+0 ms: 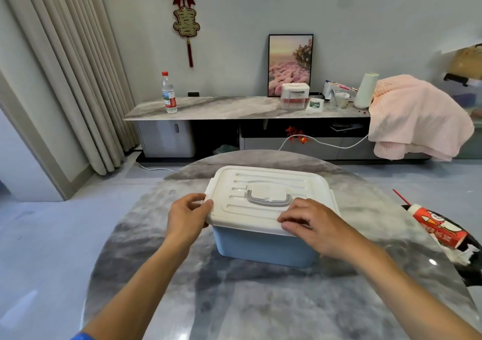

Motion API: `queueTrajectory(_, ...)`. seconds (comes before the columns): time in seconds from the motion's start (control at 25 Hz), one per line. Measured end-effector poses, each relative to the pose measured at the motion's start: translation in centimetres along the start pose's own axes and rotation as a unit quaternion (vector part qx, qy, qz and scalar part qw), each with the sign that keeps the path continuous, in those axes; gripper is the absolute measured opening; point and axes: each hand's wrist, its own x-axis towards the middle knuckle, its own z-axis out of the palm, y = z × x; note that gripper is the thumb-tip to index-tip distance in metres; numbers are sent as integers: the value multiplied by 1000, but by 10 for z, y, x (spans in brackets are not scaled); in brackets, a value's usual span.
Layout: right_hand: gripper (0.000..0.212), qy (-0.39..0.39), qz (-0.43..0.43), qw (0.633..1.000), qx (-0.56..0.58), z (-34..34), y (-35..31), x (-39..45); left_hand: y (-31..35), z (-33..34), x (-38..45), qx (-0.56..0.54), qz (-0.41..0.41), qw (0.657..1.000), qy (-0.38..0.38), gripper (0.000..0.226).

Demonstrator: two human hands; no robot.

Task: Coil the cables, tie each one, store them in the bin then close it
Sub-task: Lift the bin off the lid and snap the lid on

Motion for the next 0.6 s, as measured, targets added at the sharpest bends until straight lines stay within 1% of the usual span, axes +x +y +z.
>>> queueTrajectory(0.04,11,17,30,999,36,-3,2,-1,0,0,-2,10,4,1000,-1,11)
queueTrajectory(0.12,10,37,97,987,119,-16,8,-1,-1,2,-10,46,19,999,-10,26)
queueTrajectory(0.16,14,52,128,975,172,-22,11,-1,-2,3,-13,60,19,998,-12,28)
queueTrajectory(0.2,17,82,157,957,231,-28,13,-3,-3,4,-15,69,6,998,-10,27)
queueTrajectory(0.24,17,136,184,940,254,-30,17,-5,-4,5,-13,71,-19,997,-7,28)
queueTrajectory(0.28,22,194,233,929,212,-31,24,-7,-3,5,-11,70,-55,996,-13,32)
queueTrajectory(0.32,35,218,296,920,134,-30,32,-12,-2,8,-11,71,-96,992,-34,37)
queueTrajectory(0.36,52,205,369,901,96,-28,41,-17,-1,13,-13,68,-137,986,-62,43)
queueTrajectory(0.4,65,182,437,869,147,-24,49,-22,-2,18,-14,51,-169,980,-87,49)
queueTrajectory(0.44,68,164,480,826,246,-22,52,-25,-1,22,-14,24,-187,978,-92,52)
queueTrajectory(0.48,64,150,497,782,344,-20,56,-27,-1,23,-13,-4,-188,979,-79,51)
queueTrajectory(0.52,57,147,497,761,390,-21,55,-28,-1,23,-10,-27,-180,981,-60,48)
queueTrajectory(0.6,47,165,485,760,401,-23,57,-26,1,20,-4,-58,-142,988,-19,34)
